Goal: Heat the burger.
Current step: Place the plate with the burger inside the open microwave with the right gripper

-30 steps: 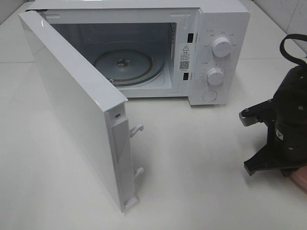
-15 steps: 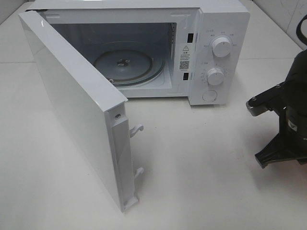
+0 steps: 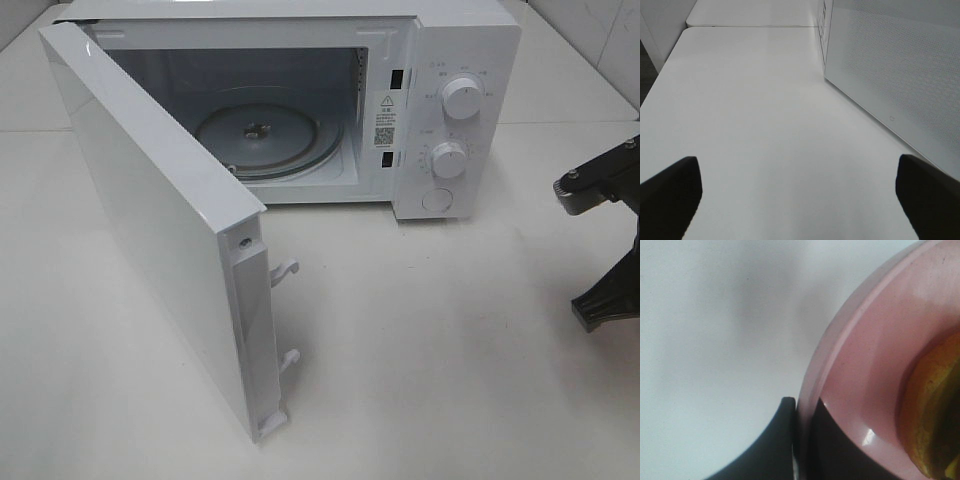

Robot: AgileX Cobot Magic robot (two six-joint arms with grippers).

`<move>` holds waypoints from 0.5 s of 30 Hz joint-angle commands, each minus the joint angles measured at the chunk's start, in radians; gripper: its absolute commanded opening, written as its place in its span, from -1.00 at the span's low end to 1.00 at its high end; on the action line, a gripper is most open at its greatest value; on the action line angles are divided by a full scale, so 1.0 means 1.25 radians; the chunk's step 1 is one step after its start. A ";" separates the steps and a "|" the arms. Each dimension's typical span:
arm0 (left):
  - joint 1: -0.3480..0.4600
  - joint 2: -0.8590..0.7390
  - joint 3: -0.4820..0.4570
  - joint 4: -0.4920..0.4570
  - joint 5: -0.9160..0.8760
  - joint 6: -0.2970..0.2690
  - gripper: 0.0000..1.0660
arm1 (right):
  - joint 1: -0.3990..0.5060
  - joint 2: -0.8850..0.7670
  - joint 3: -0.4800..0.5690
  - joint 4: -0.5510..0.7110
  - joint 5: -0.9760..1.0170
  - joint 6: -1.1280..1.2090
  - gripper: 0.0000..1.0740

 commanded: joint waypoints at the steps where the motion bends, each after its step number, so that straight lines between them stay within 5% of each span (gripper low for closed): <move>1: 0.003 -0.019 0.000 -0.003 -0.010 -0.005 0.89 | 0.002 -0.020 0.002 -0.027 0.042 -0.022 -1.00; 6: 0.003 -0.019 0.000 -0.003 -0.010 -0.005 0.89 | 0.002 -0.040 0.002 -0.026 0.060 -0.024 -1.00; 15: 0.003 -0.019 0.000 -0.003 -0.010 -0.005 0.89 | 0.104 -0.054 0.002 -0.027 0.097 -0.023 -1.00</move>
